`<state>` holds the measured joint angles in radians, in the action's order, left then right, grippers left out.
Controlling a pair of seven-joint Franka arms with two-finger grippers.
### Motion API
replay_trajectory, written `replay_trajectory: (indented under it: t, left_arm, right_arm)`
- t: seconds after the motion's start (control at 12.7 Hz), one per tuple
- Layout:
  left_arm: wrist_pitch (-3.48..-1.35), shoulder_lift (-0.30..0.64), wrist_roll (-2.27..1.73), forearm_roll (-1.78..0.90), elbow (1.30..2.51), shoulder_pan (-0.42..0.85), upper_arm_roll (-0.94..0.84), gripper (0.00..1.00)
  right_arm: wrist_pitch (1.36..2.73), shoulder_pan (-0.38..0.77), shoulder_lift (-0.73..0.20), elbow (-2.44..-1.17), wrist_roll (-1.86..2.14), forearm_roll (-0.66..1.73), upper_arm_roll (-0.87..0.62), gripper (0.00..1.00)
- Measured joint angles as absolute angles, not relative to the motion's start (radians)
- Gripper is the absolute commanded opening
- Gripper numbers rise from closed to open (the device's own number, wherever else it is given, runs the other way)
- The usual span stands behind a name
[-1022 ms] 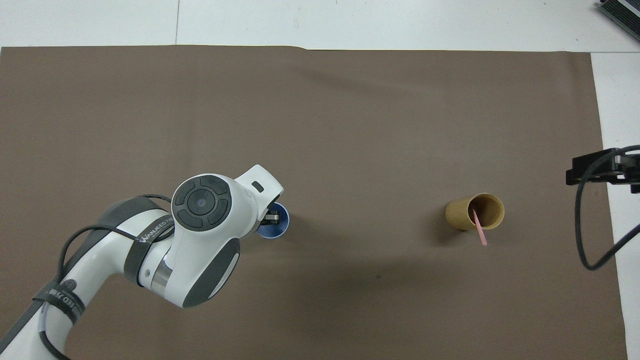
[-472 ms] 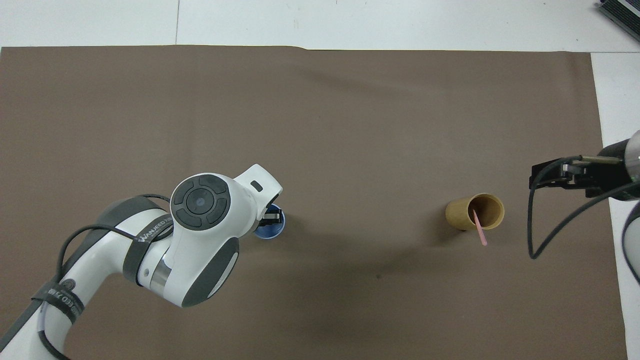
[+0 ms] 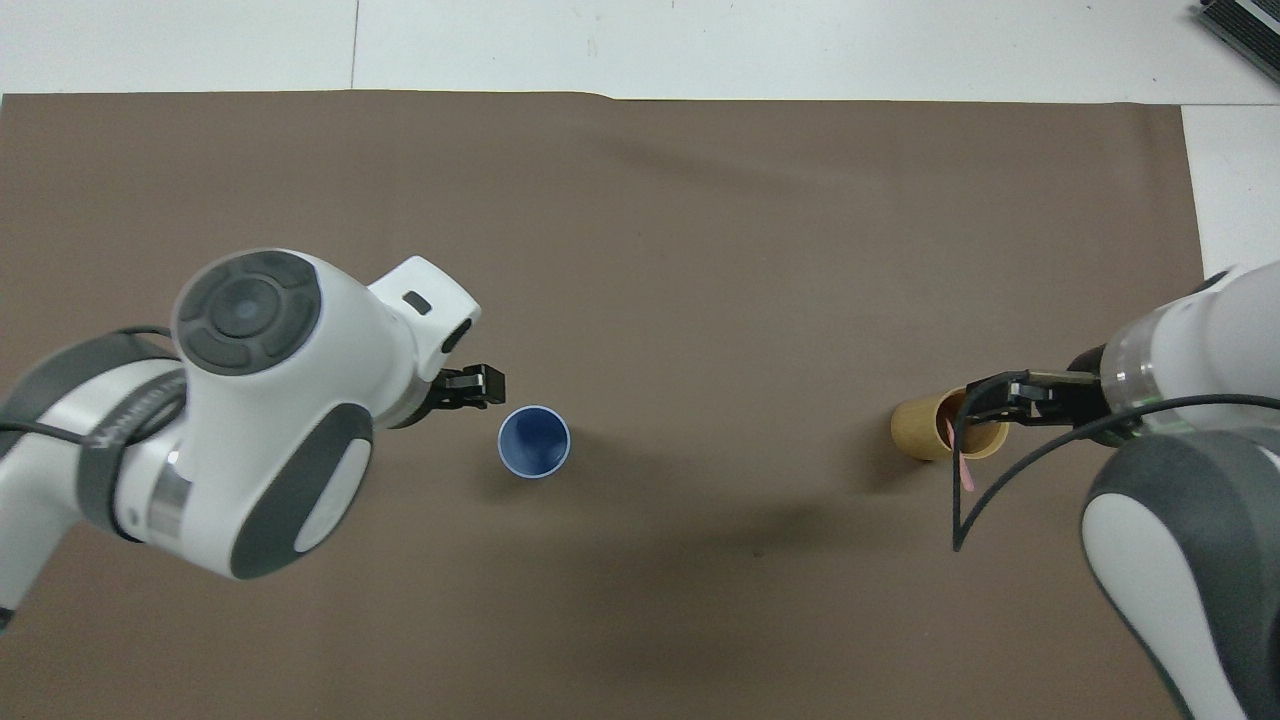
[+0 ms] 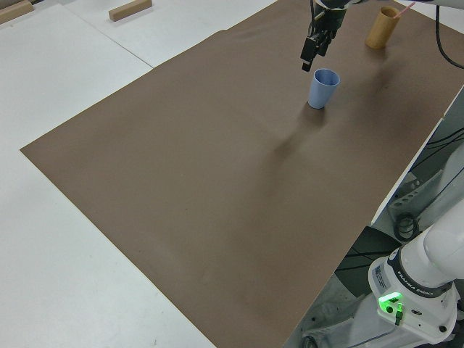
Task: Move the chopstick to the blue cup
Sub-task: 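Reach the right gripper to the pink straw while the left gripper withdraws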
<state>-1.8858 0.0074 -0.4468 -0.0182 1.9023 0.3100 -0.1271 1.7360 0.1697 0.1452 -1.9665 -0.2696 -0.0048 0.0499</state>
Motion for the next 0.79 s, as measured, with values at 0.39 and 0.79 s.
replay_trajectory:
  t: [0.39,0.79]
  left_arm:
    - [-1.743,-0.003,-0.283,-0.018,1.789,0.147,-0.12,1.0]
    - [-1.654,-0.003,-0.195,-0.016,1.719,0.104,-0.12,1.0]
  right_arm:
    - [1.797,0.211,0.156,-2.073,-0.282,-0.006,0.048,0.63]
    - [1.822,0.221,0.172,-2.148,-0.282,-0.018,0.048,0.39]
